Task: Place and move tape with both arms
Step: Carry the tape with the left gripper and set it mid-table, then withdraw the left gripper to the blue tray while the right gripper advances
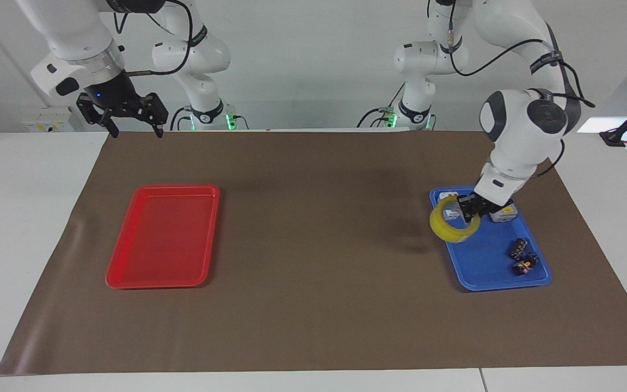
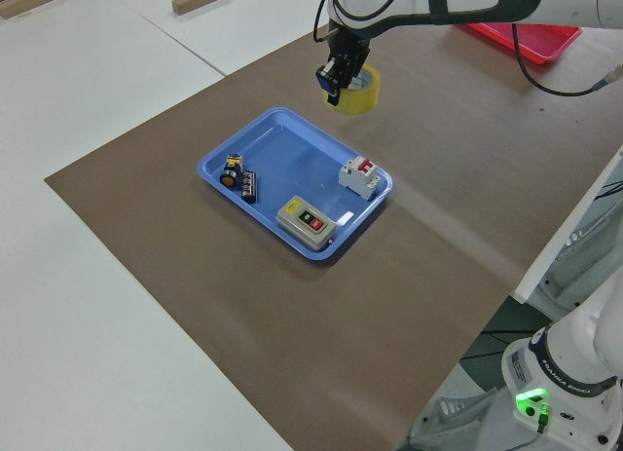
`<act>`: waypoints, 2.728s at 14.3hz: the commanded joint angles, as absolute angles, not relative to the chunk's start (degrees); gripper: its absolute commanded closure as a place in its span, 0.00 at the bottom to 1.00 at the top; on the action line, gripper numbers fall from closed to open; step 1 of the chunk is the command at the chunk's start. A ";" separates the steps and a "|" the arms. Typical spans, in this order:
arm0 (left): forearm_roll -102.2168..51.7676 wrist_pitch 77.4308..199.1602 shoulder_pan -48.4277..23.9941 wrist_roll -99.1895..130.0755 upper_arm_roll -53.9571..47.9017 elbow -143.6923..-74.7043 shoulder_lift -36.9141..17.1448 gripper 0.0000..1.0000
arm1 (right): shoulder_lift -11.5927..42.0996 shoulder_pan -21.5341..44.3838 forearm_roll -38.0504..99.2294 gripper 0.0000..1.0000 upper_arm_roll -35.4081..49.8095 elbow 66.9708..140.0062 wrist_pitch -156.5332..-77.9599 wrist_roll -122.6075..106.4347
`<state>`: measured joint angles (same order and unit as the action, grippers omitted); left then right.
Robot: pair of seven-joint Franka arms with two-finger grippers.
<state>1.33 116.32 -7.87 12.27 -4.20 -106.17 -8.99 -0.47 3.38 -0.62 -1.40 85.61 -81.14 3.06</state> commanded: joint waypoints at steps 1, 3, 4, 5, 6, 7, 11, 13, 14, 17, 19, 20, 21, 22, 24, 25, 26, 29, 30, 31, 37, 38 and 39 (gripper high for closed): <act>3.08 117.59 -15.52 22.55 -3.60 -107.40 -8.09 1.00 | -0.44 2.72 -0.62 0.00 -1.05 85.43 -81.04 1.76; 3.16 119.08 -21.68 31.77 -3.60 -108.54 -8.35 1.00 | -0.44 2.64 -0.62 0.00 -1.05 85.43 -81.03 1.76; 3.16 120.05 -24.58 35.91 -3.60 -109.15 -8.70 1.00 | -0.44 2.64 -0.62 0.00 -1.14 85.43 -81.04 1.76; 3.95 120.93 -27.31 39.08 -3.60 -109.77 -9.05 1.00 | -0.44 2.64 -0.62 0.00 -1.06 85.52 -81.04 1.76; 5.26 122.07 -29.33 42.07 -3.60 -110.82 -9.14 1.00 | -0.44 2.64 -0.62 0.00 -1.05 85.52 -81.04 1.76; 6.14 123.47 -31.36 45.14 -3.60 -111.79 -9.31 1.00 | -0.44 2.64 -0.62 0.00 -1.14 85.43 -80.95 1.76; 8.25 125.59 -38.04 51.92 -3.60 -111.54 -13.61 1.00 | -0.44 2.64 -0.62 0.00 -1.06 85.52 -81.03 1.76; 9.75 128.74 -39.98 56.06 -3.60 -111.53 -16.33 1.00 | -0.44 2.72 -0.62 0.00 -1.05 85.52 -81.04 1.76; 9.84 130.15 -40.25 56.86 -3.60 -111.45 -17.39 1.00 | -0.44 2.64 -0.62 0.00 -1.14 85.52 -81.04 1.76; 9.84 130.43 -40.17 56.95 -3.60 -111.45 -17.58 0.99 | -0.44 2.64 -0.62 0.00 -1.05 85.52 -81.04 1.76; 9.84 130.61 -39.64 56.69 -3.69 -111.53 -17.23 0.00 | -0.44 2.64 -0.62 0.00 -1.05 85.52 -81.04 1.76; 9.84 130.08 -39.12 56.17 -3.43 -111.62 -16.10 0.00 | -0.44 2.64 -0.62 0.00 -1.05 85.52 -81.04 1.76; 9.84 129.73 -36.76 55.64 -3.51 -111.80 -14.08 0.00 | -0.44 2.64 -0.62 0.00 -1.05 85.52 -81.04 1.76; 9.84 129.55 -34.91 54.59 -3.60 -111.97 -12.41 0.00 | -0.44 2.64 -0.53 0.00 -1.05 85.52 -81.04 1.76; 9.76 126.84 -32.10 52.05 -3.60 -111.97 -9.68 0.00 | -0.44 2.64 -0.53 0.00 -1.14 85.52 -80.95 1.76; 9.76 124.91 -30.34 48.90 -3.60 -112.06 -8.01 0.00 | -0.44 2.64 -0.53 0.00 -1.14 85.52 -80.95 1.76; 9.41 121.85 -28.76 44.60 -3.60 -112.06 -6.43 0.00 | -0.44 2.72 -0.53 0.00 -1.14 85.52 -80.95 1.93; 8.79 113.92 -22.61 32.74 -3.60 -111.97 -1.77 0.00 | -0.44 2.64 -0.53 0.00 -1.14 85.52 -81.04 1.85; 7.83 112.51 -19.98 29.13 -3.60 -111.97 -0.45 0.00 | -0.44 2.64 -0.70 0.00 -1.14 85.52 -81.12 1.85; 6.60 111.46 -17.25 25.61 -3.60 -111.71 0.78 0.00 | -0.44 2.72 -0.79 0.00 -1.14 85.52 -81.30 1.93; 2.20 103.28 -2.40 2.67 -2.99 -104.17 3.08 0.00 | -2.81 7.63 -0.09 0.00 -0.70 91.12 -84.01 1.58; 2.20 101.88 -0.72 0.81 -2.99 -102.50 2.90 0.00 | -4.12 9.21 0.00 0.00 -0.70 94.19 -86.02 1.67; 1.94 99.95 0.17 0.10 -2.99 -100.74 2.81 0.00 | -5.78 11.49 0.00 0.00 -0.70 98.31 -89.79 1.93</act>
<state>3.48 104.06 -1.86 3.13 -2.51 -104.57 3.40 -1.30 8.63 -0.42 -0.83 89.84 -84.19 2.75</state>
